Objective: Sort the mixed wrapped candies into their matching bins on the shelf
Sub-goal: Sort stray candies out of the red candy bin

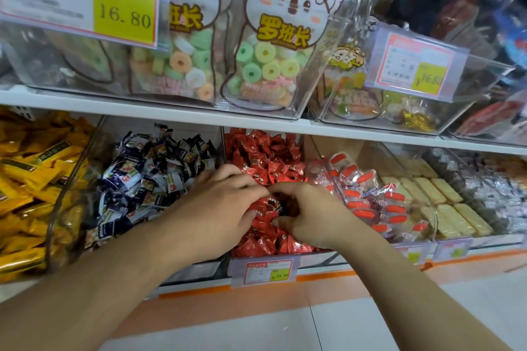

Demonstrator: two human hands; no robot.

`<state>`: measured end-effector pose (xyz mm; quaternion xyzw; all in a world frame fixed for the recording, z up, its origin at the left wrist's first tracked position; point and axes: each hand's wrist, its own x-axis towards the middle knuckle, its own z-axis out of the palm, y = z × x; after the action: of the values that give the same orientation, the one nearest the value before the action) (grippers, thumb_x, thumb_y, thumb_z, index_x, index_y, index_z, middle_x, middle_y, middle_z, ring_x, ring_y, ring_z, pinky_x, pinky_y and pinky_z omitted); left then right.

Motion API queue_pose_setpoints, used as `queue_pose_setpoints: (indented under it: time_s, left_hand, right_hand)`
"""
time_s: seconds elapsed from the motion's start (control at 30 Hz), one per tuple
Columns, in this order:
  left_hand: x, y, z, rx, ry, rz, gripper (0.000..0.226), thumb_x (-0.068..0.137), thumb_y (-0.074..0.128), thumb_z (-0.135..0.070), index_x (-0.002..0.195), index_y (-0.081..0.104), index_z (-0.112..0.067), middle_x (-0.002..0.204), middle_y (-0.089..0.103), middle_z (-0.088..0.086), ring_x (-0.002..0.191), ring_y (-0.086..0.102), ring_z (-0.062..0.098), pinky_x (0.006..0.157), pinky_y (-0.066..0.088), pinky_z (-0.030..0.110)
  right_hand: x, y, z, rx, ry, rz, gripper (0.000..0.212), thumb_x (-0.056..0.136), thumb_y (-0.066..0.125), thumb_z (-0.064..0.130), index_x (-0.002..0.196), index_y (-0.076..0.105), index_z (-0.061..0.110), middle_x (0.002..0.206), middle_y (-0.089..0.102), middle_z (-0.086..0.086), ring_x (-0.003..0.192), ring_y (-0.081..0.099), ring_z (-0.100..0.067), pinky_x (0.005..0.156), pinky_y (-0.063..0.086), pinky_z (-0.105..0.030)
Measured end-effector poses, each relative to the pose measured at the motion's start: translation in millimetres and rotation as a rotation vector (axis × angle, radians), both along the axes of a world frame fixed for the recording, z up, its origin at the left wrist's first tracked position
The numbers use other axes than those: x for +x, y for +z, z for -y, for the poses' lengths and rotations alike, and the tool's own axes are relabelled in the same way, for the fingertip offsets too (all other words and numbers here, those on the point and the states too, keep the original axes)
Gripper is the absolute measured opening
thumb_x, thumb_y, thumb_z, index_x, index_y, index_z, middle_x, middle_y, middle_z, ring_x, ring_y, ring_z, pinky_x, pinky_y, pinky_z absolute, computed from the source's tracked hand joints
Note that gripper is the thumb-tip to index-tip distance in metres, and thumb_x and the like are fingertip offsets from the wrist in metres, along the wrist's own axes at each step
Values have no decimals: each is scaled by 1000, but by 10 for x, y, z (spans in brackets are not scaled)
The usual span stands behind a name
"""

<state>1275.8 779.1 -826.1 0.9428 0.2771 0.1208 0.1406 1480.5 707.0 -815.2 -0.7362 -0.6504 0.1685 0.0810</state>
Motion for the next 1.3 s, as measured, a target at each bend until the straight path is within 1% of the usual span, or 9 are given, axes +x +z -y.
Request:
queue_pose_setpoints:
  time_s: [0.1,0.2,0.33,0.47,0.63,0.77,1.03,1.2,1.3]
  left_hand:
    - [5,-26,-21,15,-8,-24,38,106,44,-45,142,54,-38,139,45,-28,135,19,4,121,20,39]
    - [8,-39,-58,-15,-8,-42,33,104,46,-43,133,61,-40,133,49,-30,134,23,5,120,23,39]
    - [10,-18,-84,-68,11,-69,26,101,50,-44,123,65,-45,122,47,-31,130,26,9,115,29,38]
    - [-9,-32,-117,-105,35,-62,23,95,49,-47,112,64,-53,119,48,-31,127,34,11,113,34,41]
    - [-77,-26,-133,-91,12,30,22,94,57,-42,112,67,-49,116,54,-29,126,38,0,111,40,35]
    - [-95,16,-129,-53,-19,68,22,95,61,-34,114,70,-42,112,57,-28,123,36,-7,110,40,30]
    - [-108,39,-131,-72,-31,70,22,97,60,-33,114,72,-39,112,57,-28,124,35,-5,110,37,25]
    - [-119,50,-127,-85,-40,78,21,98,60,-33,114,72,-38,113,58,-27,124,35,-8,110,36,23]
    - [-121,48,-123,-94,-47,86,21,99,60,-35,115,72,-38,114,58,-27,125,33,-8,111,34,21]
  right_hand:
    - [17,31,-29,-54,-65,-148,52,94,68,42,143,53,46,134,65,9,112,66,-12,98,54,-31]
    - [33,102,8,-151,-66,-282,69,84,75,55,145,42,60,147,53,17,129,54,-7,110,45,-31]
    - [-27,127,45,-237,23,-127,102,73,85,57,148,17,70,160,31,18,144,35,-10,114,37,-32]
    - [-71,53,-1,-194,90,-61,102,72,84,54,151,21,62,159,31,22,144,35,-9,117,38,-35]
    - [-90,27,-22,-83,100,-33,70,70,87,48,131,52,50,122,58,17,106,57,-8,90,53,-31]
    - [-40,-5,-2,-7,68,-71,49,74,88,45,116,62,46,90,62,12,73,56,-4,64,45,-19]
    - [9,-92,-4,67,-15,-133,28,82,85,36,108,76,42,108,72,19,99,64,0,88,53,-20]
    - [71,7,-21,194,-121,-208,16,85,84,25,93,80,39,81,73,9,46,53,-3,44,43,-18]
    - [118,123,-79,277,-210,-293,17,83,87,27,92,80,39,72,74,10,47,57,-8,45,43,-19]
